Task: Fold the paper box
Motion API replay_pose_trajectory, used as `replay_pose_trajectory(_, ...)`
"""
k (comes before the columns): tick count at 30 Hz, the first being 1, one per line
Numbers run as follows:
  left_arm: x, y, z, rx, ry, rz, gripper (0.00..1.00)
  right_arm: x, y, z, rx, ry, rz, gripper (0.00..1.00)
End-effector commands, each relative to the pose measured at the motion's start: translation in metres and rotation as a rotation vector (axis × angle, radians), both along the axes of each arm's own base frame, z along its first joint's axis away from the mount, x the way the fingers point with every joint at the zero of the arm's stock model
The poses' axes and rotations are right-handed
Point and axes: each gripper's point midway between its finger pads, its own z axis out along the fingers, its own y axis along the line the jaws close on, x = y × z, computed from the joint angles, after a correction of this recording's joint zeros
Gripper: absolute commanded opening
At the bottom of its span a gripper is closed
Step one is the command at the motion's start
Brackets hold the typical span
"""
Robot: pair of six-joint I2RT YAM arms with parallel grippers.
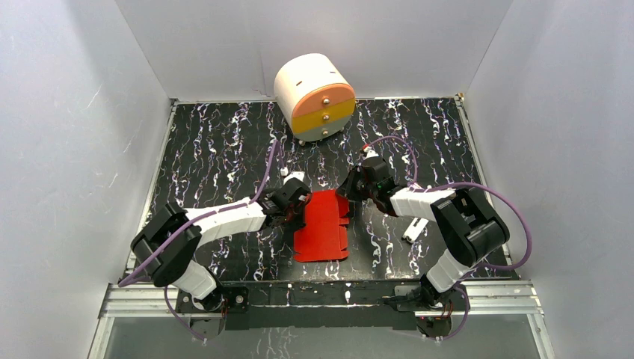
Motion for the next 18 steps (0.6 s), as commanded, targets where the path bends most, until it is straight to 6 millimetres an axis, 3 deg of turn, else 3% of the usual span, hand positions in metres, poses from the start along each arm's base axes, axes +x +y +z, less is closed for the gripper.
replay_pose_trajectory(1, 0.015, -0.03, 0.021, -0.029, -0.086, -0.045, 0.2, -0.002, 0.031, 0.027, 0.077, -0.039, 0.081, 0.19)
replay_pose_trajectory(5, 0.014, -0.036, 0.02, -0.019, -0.087, -0.058, 0.21, -0.002, 0.032, 0.027, 0.075, -0.041, 0.08, 0.19)
replay_pose_trajectory(9, 0.012, -0.029, 0.019, 0.004, -0.076, -0.028, 0.24, -0.002, 0.031, 0.03, 0.065, -0.056, 0.088, 0.21)
replay_pose_trajectory(18, 0.003, 0.0, 0.031, -0.05, -0.1, 0.067, 0.43, 0.0, 0.018, 0.043, 0.022, -0.132, 0.103, 0.41)
